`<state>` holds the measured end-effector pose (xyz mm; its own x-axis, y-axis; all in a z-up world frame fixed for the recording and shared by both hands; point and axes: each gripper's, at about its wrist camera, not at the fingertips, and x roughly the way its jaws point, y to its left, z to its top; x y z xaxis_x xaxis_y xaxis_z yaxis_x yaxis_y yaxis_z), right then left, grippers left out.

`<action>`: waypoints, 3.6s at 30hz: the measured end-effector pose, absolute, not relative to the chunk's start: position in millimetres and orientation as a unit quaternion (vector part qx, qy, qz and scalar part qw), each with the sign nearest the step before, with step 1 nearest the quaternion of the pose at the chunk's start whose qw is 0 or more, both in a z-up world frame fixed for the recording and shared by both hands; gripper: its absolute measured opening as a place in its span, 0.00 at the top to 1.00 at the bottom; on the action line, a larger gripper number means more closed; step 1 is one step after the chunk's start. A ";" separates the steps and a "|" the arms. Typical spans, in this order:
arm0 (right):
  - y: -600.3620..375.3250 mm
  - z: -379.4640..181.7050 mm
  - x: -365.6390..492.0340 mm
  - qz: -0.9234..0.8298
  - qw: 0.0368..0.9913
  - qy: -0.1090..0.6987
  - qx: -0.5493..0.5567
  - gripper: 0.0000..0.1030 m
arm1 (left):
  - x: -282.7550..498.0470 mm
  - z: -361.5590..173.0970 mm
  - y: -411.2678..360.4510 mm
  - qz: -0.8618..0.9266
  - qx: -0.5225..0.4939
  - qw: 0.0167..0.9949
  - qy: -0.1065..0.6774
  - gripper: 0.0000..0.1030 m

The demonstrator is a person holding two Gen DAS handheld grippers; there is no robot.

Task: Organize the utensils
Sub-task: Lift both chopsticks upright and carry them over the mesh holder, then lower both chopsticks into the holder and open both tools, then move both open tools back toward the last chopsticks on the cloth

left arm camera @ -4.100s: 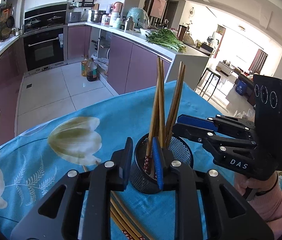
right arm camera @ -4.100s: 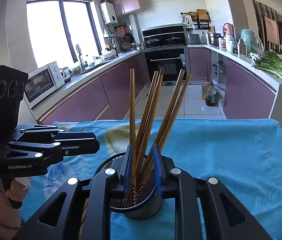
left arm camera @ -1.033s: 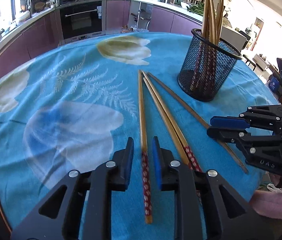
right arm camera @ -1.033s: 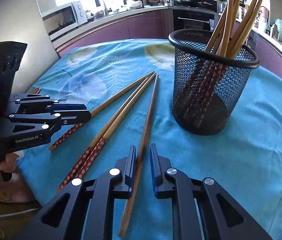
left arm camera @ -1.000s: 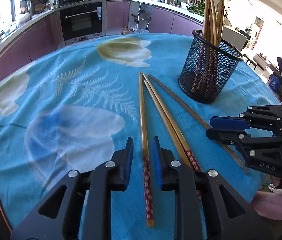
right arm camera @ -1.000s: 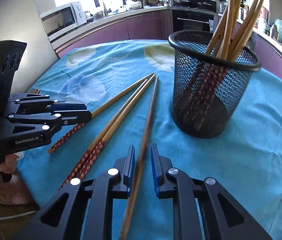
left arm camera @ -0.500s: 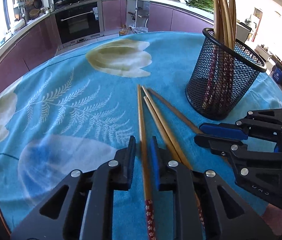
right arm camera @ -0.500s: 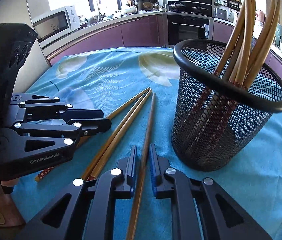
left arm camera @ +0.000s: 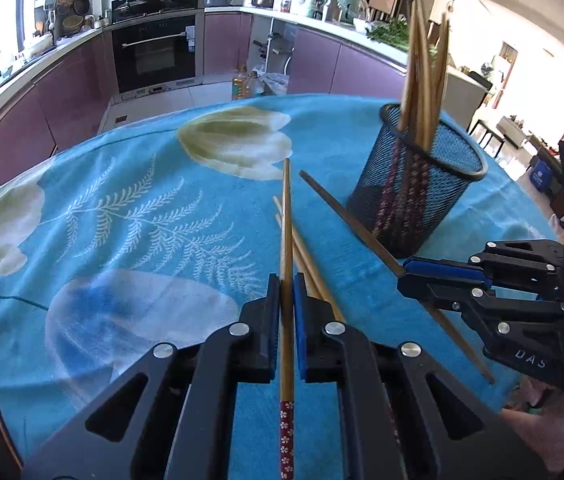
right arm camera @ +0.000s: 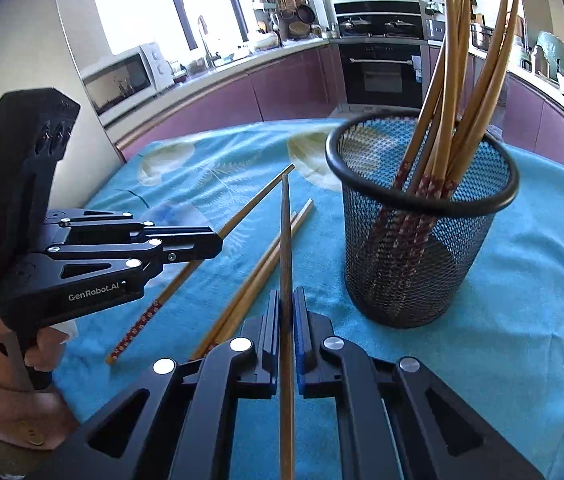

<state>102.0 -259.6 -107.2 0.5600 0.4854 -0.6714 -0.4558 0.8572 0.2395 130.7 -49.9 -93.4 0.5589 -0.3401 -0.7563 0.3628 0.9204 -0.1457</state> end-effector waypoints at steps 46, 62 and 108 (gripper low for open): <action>-324.1 25.2 87.2 0.278 0.939 0.192 0.066 0.94 | 107.5 88.9 -66.8 -0.329 -0.029 0.914 0.237 0.93; -333.5 10.4 120.5 0.247 0.943 0.215 0.061 0.94 | 128.0 81.6 -114.2 -0.316 0.021 0.913 0.258 0.93; -248.5 -99.0 89.1 0.322 0.865 0.384 0.020 0.56 | 107.2 -51.8 -17.9 -0.190 -0.017 0.914 0.357 0.55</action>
